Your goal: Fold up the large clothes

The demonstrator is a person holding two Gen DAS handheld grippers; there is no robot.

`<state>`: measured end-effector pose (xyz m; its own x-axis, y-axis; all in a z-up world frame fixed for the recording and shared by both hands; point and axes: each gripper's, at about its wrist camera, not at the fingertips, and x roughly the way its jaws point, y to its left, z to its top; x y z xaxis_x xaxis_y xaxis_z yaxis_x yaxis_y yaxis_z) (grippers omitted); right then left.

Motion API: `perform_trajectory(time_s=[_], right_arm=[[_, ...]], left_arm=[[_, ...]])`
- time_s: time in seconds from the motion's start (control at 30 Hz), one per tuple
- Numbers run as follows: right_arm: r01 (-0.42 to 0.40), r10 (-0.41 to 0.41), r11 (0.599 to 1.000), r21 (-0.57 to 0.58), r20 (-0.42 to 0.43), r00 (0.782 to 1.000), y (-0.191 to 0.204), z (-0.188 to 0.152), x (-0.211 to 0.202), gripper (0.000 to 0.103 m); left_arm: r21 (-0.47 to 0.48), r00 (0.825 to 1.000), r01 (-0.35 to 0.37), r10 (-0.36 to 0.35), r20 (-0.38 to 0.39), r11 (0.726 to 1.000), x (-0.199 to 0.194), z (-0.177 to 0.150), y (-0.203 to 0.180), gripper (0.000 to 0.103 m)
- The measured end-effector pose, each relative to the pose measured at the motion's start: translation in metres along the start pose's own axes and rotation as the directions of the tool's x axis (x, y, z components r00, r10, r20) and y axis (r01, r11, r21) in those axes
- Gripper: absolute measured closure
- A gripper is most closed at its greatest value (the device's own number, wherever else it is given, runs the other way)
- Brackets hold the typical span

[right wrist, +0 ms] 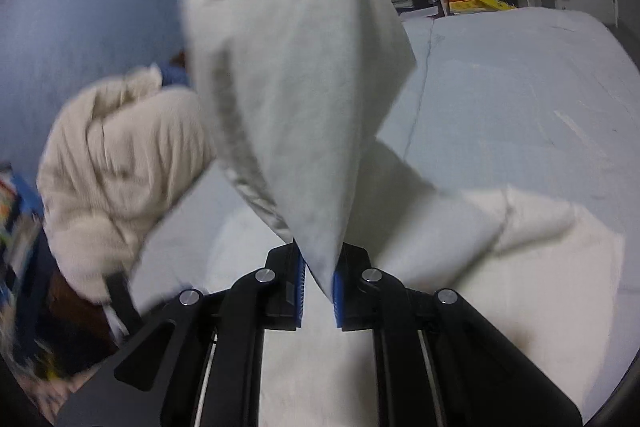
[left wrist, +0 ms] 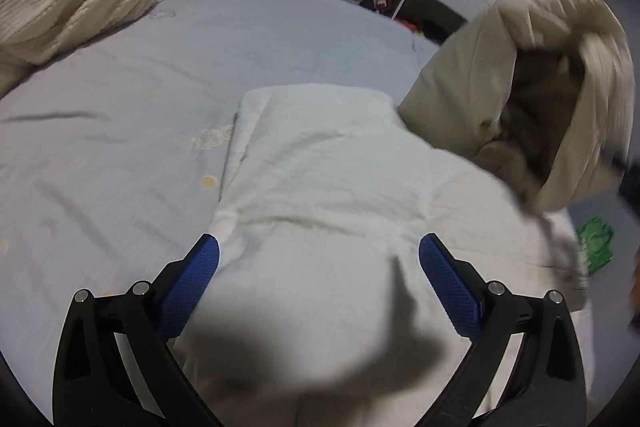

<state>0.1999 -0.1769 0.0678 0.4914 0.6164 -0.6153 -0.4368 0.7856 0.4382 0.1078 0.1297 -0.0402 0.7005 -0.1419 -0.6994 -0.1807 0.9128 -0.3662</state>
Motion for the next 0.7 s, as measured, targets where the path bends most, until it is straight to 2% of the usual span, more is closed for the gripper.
perform_trajectory(time_s=[0.13, 0.27, 0.43, 0.57, 0.7], right_arm=[[0.044, -0.047, 0.997, -0.064, -0.043, 0.998, 0.009, -0.042, -0.011, 0.095], [0.094, -0.105, 0.984, -0.153, -0.063, 0.992, 0.013, -0.069, -0.014, 0.095], [0.18, -0.212, 0.939, -0.293, -0.084, 0.974, 0.022, -0.099, -0.007, 0.095], [0.226, -0.274, 0.902, -0.367, -0.085, 0.958, 0.028, -0.119, -0.001, 0.095], [0.239, -0.283, 0.903, -0.358, -0.077, 0.956, 0.026, -0.133, -0.003, 0.095]], left_arm=[[-0.056, 0.999, 0.033, -0.033, 0.005, 0.998, -0.023, -0.008, 0.005, 0.007], [-0.078, 0.998, 0.06, -0.059, 0.023, 0.995, -0.048, -0.018, 0.001, 0.007], [-0.097, 0.993, 0.115, -0.113, 0.026, 0.989, -0.075, -0.023, -0.008, 0.007], [-0.059, 0.986, 0.167, -0.165, 0.037, 0.984, -0.103, -0.019, -0.032, 0.007], [-0.007, 0.977, 0.214, -0.214, 0.015, 0.977, -0.113, -0.009, -0.064, 0.007]])
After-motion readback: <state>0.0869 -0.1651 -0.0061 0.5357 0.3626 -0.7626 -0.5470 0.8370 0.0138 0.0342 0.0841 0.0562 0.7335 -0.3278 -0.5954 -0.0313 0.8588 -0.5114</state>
